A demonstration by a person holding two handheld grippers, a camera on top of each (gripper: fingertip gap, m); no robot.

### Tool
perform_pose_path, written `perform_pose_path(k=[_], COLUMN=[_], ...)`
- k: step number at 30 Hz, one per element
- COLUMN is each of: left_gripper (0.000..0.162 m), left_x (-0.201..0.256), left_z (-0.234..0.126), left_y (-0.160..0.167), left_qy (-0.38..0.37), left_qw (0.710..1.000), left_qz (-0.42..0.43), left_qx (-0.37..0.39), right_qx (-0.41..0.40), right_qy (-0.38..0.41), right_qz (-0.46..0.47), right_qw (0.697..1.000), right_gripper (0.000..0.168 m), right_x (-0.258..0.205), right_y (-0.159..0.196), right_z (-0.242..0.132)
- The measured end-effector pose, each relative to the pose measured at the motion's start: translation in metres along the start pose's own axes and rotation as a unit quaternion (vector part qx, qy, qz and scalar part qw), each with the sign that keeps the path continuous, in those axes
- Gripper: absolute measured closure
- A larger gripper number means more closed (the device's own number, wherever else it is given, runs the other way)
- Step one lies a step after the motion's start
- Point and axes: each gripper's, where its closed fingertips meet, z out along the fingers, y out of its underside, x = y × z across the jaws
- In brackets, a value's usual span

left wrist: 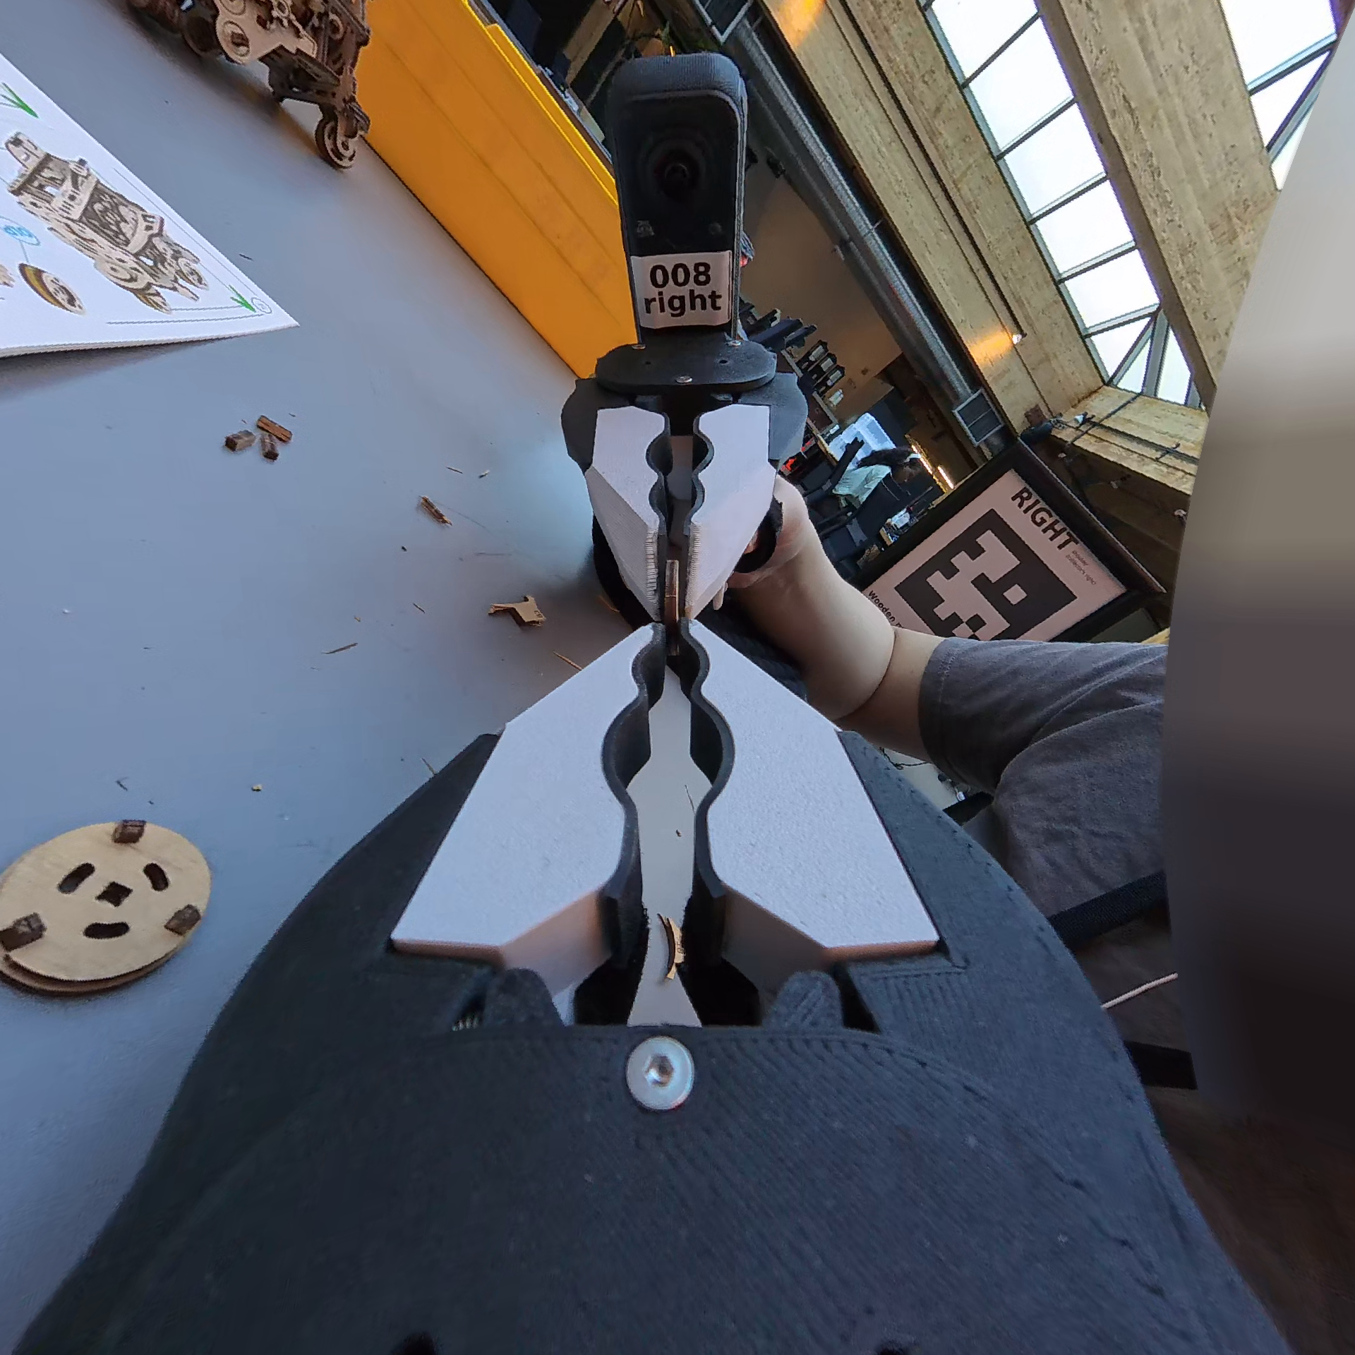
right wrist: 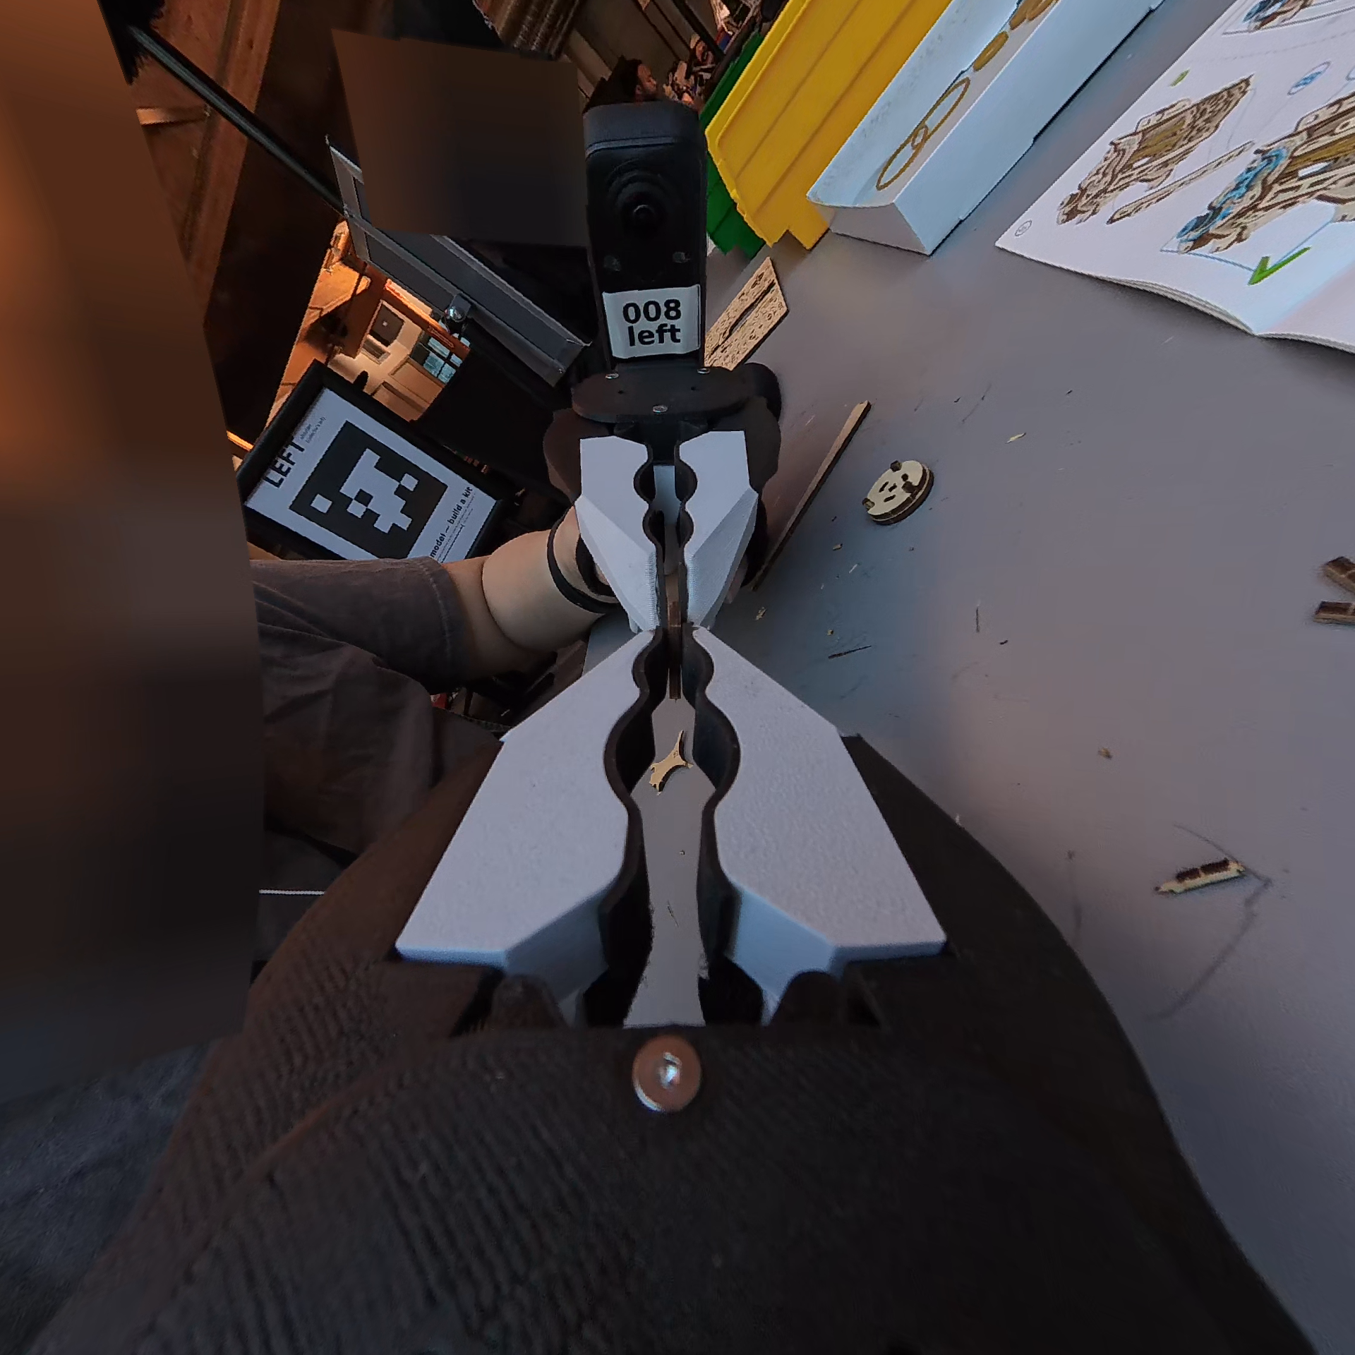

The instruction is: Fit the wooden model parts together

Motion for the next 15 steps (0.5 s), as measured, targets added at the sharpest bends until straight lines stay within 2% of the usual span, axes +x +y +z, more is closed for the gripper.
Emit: perform_pose_path(k=[6, 15], left_gripper=[0.162, 0.161], left_x=[-0.0028, -0.0083], left_z=[-0.0004, 0.0], left_y=[0.0011, 0.0064], left_qy=[-0.019, -0.023], left_qw=[1.0, 0.999], left_qz=[0.018, -0.022], left_qx=[-0.007, -0.015], right_qx=[-0.004, -0.019], right_qy=[0.012, 0.041], right_qz=[-0.003, -0.016], right_qw=[1.0, 0.999], right_gripper=[0.167, 0.167], right_x=[0.0029, 0.0091], right_y=[0.0012, 0.0058], right_z=[0.0007, 0.0016])
